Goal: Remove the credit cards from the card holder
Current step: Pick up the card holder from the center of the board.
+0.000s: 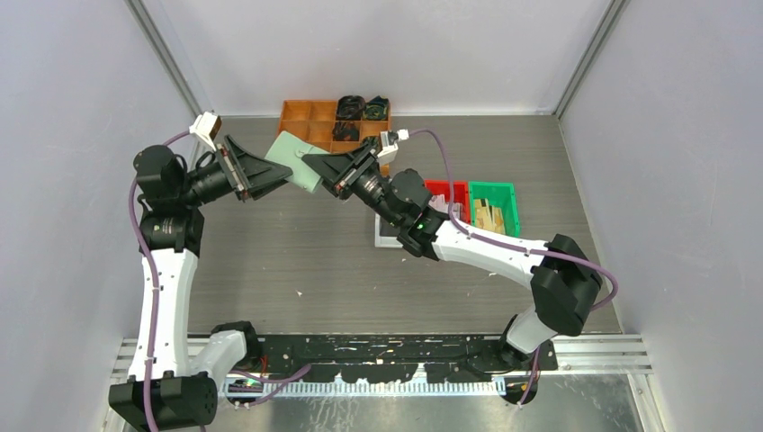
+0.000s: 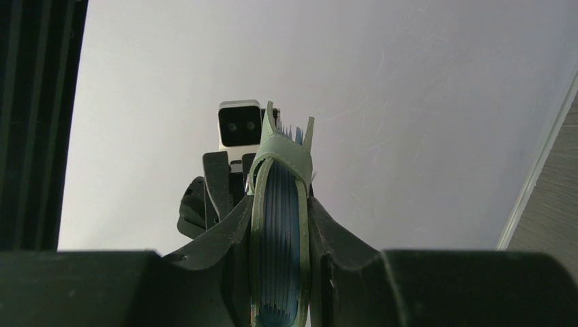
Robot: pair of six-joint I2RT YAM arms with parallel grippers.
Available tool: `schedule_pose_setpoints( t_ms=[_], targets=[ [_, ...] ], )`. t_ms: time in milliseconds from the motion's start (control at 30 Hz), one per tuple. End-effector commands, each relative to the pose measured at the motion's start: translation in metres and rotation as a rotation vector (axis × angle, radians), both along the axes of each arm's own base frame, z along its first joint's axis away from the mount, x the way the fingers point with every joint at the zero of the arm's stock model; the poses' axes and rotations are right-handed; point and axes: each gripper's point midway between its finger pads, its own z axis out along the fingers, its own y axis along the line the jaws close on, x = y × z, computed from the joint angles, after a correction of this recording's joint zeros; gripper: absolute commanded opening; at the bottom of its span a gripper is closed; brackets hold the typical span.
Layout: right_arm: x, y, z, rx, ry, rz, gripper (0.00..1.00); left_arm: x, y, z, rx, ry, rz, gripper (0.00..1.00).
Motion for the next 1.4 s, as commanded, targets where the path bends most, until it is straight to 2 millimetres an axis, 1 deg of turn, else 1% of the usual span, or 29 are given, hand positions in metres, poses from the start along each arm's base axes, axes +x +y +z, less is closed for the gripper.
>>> schedule_pose_setpoints(
  t_ms=[0, 100, 233, 333, 467, 500, 533, 600, 633, 667, 700, 733, 767, 800, 867, 900, 933, 1000, 1033, 1100, 1167, 1200, 1233, 1300, 1367],
  targets=[
    [-0.023, -0.009, 0.036, 0.081, -0.073, 0.048, 0.01, -0.003, 0.002, 0.015, 0.027, -0.093, 0.012, 0.51],
    [-0.024, -0.009, 0.035, 0.083, -0.068, 0.053, 0.01, -0.002, 0.003, 0.016, 0.030, -0.099, 0.013, 0.52],
    [-0.024, -0.010, 0.035, 0.089, -0.065, 0.054, 0.01, -0.005, 0.002, 0.018, 0.035, -0.117, -0.001, 0.49],
    [-0.025, -0.011, 0.036, 0.093, -0.066, 0.056, 0.01, -0.004, 0.006, 0.021, 0.048, -0.136, 0.016, 0.46],
    [-0.034, -0.010, 0.039, 0.089, -0.089, 0.091, 0.01, 0.001, 0.009, 0.019, 0.049, -0.127, 0.029, 0.39],
    [-0.035, -0.009, 0.039, 0.087, -0.092, 0.098, 0.03, 0.002, 0.010, 0.018, 0.048, -0.125, 0.030, 0.36],
    [-0.037, -0.008, 0.039, 0.085, -0.098, 0.107, 0.10, 0.002, 0.010, 0.018, 0.048, -0.124, 0.032, 0.34],
    [-0.039, -0.006, 0.037, 0.079, -0.100, 0.121, 0.32, 0.002, 0.010, 0.018, 0.050, -0.126, 0.031, 0.27],
    [-0.040, -0.006, 0.038, 0.077, -0.103, 0.129, 0.43, 0.001, 0.010, 0.019, 0.051, -0.130, 0.029, 0.23],
    [-0.041, -0.007, 0.036, 0.070, -0.107, 0.140, 0.55, 0.000, 0.010, 0.018, 0.054, -0.134, 0.023, 0.18],
    [-0.041, -0.008, 0.035, 0.061, -0.114, 0.158, 0.66, -0.001, 0.010, 0.018, 0.059, -0.138, 0.017, 0.16],
    [-0.040, -0.011, 0.034, 0.049, -0.118, 0.179, 0.74, -0.003, 0.009, 0.018, 0.067, -0.142, 0.008, 0.13],
    [-0.040, -0.015, 0.034, 0.036, -0.132, 0.209, 0.78, -0.006, 0.008, 0.017, 0.079, -0.146, -0.003, 0.11],
    [-0.032, -0.024, 0.032, 0.014, -0.143, 0.228, 0.81, -0.010, 0.008, 0.016, 0.098, -0.160, -0.019, 0.10],
    [-0.028, -0.036, 0.032, -0.049, -0.174, 0.296, 0.88, -0.021, 0.006, 0.009, 0.162, -0.218, -0.062, 0.09],
    [-0.026, -0.043, 0.031, -0.097, -0.211, 0.320, 0.89, -0.027, 0.005, 0.003, 0.194, -0.246, -0.088, 0.09],
    [-0.026, -0.047, 0.026, -0.163, -0.240, 0.353, 0.92, -0.034, 0.004, -0.003, 0.217, -0.261, -0.116, 0.09],
    [-0.032, -0.054, 0.014, -0.307, -0.309, 0.422, 0.94, -0.045, 0.003, -0.017, 0.277, -0.296, -0.160, 0.07],
    [-0.036, -0.055, 0.007, -0.380, -0.342, 0.445, 0.95, -0.055, 0.001, -0.027, 0.294, -0.269, -0.194, 0.06],
    [-0.044, -0.057, -0.005, -0.478, -0.382, 0.509, 0.96, -0.066, -0.002, -0.041, 0.361, -0.284, -0.248, 0.05],
    [-0.051, -0.057, -0.008, -0.497, -0.409, 0.572, 0.97, -0.074, -0.006, -0.056, 0.440, -0.309, -0.315, 0.04],
    [-0.054, -0.057, -0.013, -0.516, -0.395, 0.605, 0.98, -0.076, -0.007, -0.065, 0.490, -0.320, -0.340, 0.04],
    [-0.058, -0.056, -0.011, -0.519, -0.419, 0.626, 0.98, -0.081, -0.012, -0.072, 0.520, -0.330, -0.384, 0.05],
    [-0.062, -0.054, -0.013, -0.529, -0.449, 0.649, 0.98, -0.089, -0.018, -0.081, 0.571, -0.359, -0.445, 0.04],
    [-0.072, -0.052, -0.015, -0.546, -0.490, 0.683, 0.99, -0.093, -0.022, -0.085, 0.607, -0.382, -0.478, 0.05]
  ],
)
